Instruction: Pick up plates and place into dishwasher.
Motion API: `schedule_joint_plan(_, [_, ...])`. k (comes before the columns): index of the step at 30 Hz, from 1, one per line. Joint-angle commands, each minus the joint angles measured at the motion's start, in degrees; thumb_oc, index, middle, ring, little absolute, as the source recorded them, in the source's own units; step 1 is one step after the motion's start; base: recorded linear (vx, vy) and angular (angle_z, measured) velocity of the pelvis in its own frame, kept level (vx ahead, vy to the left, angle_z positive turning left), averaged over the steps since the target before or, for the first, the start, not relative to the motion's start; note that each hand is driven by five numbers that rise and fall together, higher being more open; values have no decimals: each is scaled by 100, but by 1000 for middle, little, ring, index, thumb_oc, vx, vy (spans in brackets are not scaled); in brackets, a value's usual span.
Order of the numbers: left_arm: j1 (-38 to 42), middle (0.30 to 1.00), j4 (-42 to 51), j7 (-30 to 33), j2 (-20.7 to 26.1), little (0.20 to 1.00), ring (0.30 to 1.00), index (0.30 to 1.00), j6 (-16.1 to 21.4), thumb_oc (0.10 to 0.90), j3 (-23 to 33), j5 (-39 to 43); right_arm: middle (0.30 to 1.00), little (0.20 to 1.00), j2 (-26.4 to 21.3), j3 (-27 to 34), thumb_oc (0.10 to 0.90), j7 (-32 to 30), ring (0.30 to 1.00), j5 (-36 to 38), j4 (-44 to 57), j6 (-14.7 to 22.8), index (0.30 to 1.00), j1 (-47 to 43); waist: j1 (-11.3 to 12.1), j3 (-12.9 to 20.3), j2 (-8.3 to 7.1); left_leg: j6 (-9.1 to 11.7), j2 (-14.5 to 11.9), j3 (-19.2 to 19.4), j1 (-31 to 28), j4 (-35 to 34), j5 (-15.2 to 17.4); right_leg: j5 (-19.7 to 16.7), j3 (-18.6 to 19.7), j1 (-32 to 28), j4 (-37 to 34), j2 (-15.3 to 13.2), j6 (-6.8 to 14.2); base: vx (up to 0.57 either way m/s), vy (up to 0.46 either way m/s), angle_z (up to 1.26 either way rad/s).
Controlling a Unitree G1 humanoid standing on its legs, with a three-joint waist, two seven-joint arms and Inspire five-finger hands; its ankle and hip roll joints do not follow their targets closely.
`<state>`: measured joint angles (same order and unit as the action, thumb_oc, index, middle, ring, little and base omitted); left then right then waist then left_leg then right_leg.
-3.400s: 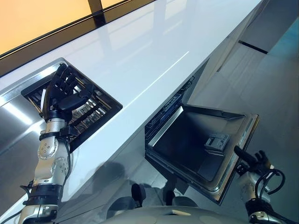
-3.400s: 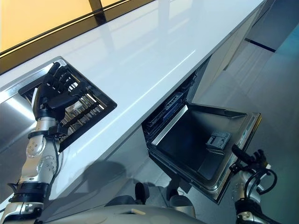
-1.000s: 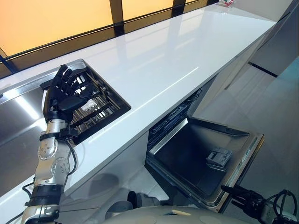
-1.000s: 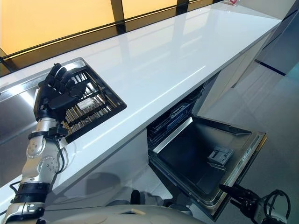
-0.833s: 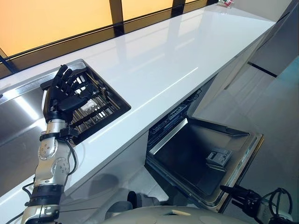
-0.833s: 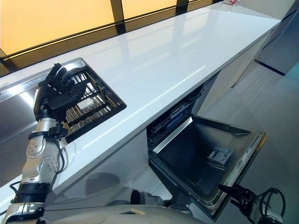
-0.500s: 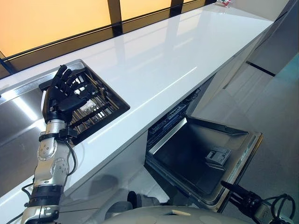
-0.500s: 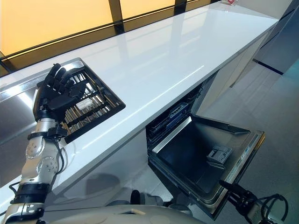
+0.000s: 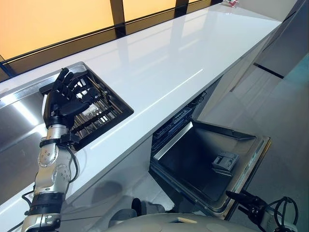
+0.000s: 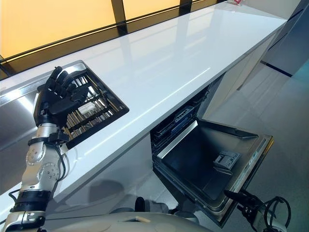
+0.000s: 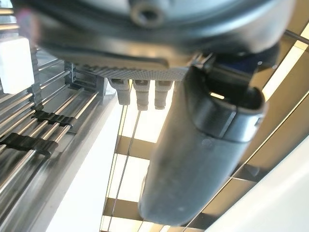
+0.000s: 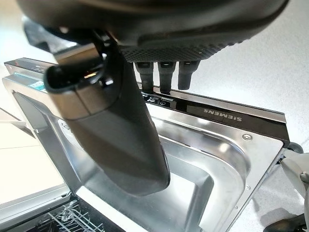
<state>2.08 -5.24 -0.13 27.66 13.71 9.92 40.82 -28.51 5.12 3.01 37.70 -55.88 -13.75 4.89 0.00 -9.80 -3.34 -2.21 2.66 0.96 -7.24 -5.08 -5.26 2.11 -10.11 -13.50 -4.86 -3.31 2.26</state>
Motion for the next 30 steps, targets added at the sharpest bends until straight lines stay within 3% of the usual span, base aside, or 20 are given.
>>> schedule_joint_plan(1, [232, 900, 274, -219, -99, 900, 900, 900, 503, 800, 86, -37, 900, 900, 988, -224, 800, 1912, 900, 1613, 498, -741, 900, -1131, 396, 76, 434, -177, 298, -133, -289, 407, 1212, 569, -182, 729, 1167, 131, 147, 0, 0, 0])
schedule_joint_plan(5, [208, 900, 236, -336, -121, 900, 900, 900, 479, 800, 134, -44, 900, 900, 1111, -123, 800, 2421, 900, 1673, 396, -910, 900, -1012, 398, 115, 452, -174, 301, -129, -283, 401, 1221, 583, -208, 738, 1173, 116, 176, 0, 0, 0])
schedule_joint_plan(7, [229, 900, 289, -323, -95, 900, 900, 900, 410, 800, 129, -55, 900, 900, 1062, -113, 800, 2295, 900, 1100, 206, -577, 900, -1006, 409, 130, 455, -171, 301, -131, -279, 404, 1228, 581, -221, 739, 1163, 107, 184, 0, 0, 0])
schedule_joint_plan(9, [242, 900, 370, -271, -65, 900, 900, 900, 345, 800, 126, -58, 900, 900, 971, -148, 800, 2290, 900, 806, 176, -514, 900, -1050, 426, 120, 445, -166, 299, -139, -268, 421, 1230, 577, -229, 730, 1155, 103, 181, 0, 0, 0])
schedule_joint_plan(13, [200, 900, 415, -281, -65, 900, 900, 900, 341, 800, 130, -54, 900, 900, 966, -186, 800, 2711, 900, 1492, 405, -1125, 900, -1094, 449, 100, 430, -166, 303, -167, -280, 430, 1232, 578, -251, 713, 1154, 105, 164, 5, -15, 2])
schedule_joint_plan(16, [169, 900, 376, -332, -96, 900, 900, 900, 390, 800, 95, -49, 900, 900, 1080, -267, 800, 2902, 900, 1853, 605, -1310, 900, -1106, 472, 91, 441, -167, 314, -194, -279, 443, 1231, 570, -281, 710, 1153, 97, 163, 0, 0, 0])
schedule_joint_plan(30, [65, 900, 584, -212, -99, 900, 900, 900, 368, 800, -79, -127, 900, 900, 1172, -898, 800, 2871, 900, 2663, 2212, -1045, 900, -1315, 613, 92, 434, -139, 320, -289, -252, 418, 1178, 542, -427, 634, 1051, 44, 157, 6, 0, 2])
